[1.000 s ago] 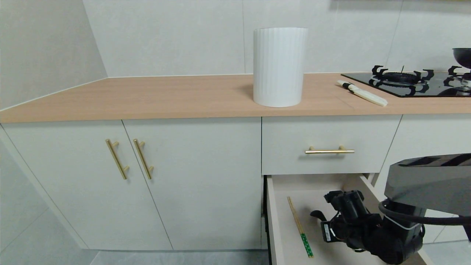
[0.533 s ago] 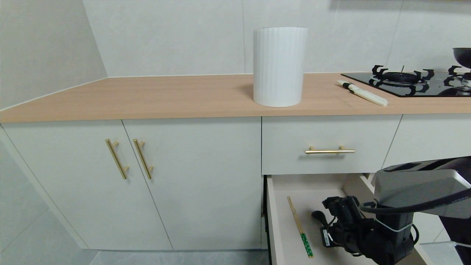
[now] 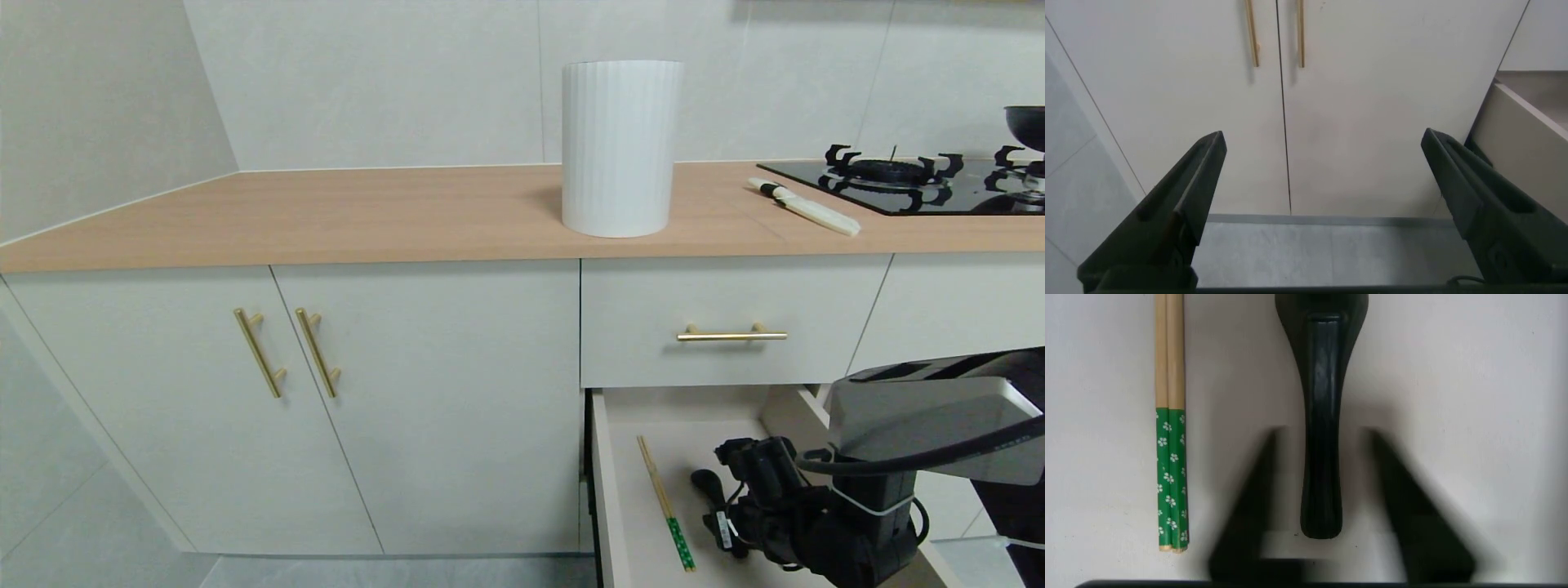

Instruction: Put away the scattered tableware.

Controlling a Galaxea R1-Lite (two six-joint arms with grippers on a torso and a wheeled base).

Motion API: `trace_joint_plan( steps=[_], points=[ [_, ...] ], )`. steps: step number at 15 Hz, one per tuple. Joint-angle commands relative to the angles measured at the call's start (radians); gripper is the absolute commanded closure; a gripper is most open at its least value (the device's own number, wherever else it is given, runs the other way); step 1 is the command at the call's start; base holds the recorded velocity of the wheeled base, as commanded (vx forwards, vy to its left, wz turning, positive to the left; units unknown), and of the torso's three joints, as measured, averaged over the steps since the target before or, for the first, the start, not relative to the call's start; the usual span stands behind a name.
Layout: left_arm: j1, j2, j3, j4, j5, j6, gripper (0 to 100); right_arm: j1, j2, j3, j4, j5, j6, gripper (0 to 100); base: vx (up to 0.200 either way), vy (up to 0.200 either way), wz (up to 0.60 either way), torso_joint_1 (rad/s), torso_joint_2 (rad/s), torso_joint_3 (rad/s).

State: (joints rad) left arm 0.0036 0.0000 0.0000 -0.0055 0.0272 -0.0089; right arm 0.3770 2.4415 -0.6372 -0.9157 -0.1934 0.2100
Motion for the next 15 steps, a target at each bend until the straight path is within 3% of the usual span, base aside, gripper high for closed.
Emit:
trace_joint_plan(
  steps=[1,5,9,15],
  points=[
    [0.001,0.0,0.0,-0.001,0.0,0.0,0,0.0,-0.001,0.001,0.0,0.0,0.0,0,0.0,0.0,0.0,0.0,0.0,0.0],
    [-0.001,0.0,0.0,-0.001,0.0,0.0,0,0.002,-0.016,0.002,-0.003,-0.02,0.011,0,0.0,0.0,0.0,0.0,0.0,0.0],
    [0.001,0.0,0.0,-0.001,0.0,0.0,0,-0.003,-0.268,0.076,0.003,-0.023,0.028,0,0.0,0.0,0.0,0.0,0.0,0.0],
    [-0.001,0.0,0.0,-0.001,0.0,0.0,0,0.049,-0.776,0.06,0.42,0.022,0.026,0,0.0,0.0,0.0,0.0,0.0,0.0]
  ],
)
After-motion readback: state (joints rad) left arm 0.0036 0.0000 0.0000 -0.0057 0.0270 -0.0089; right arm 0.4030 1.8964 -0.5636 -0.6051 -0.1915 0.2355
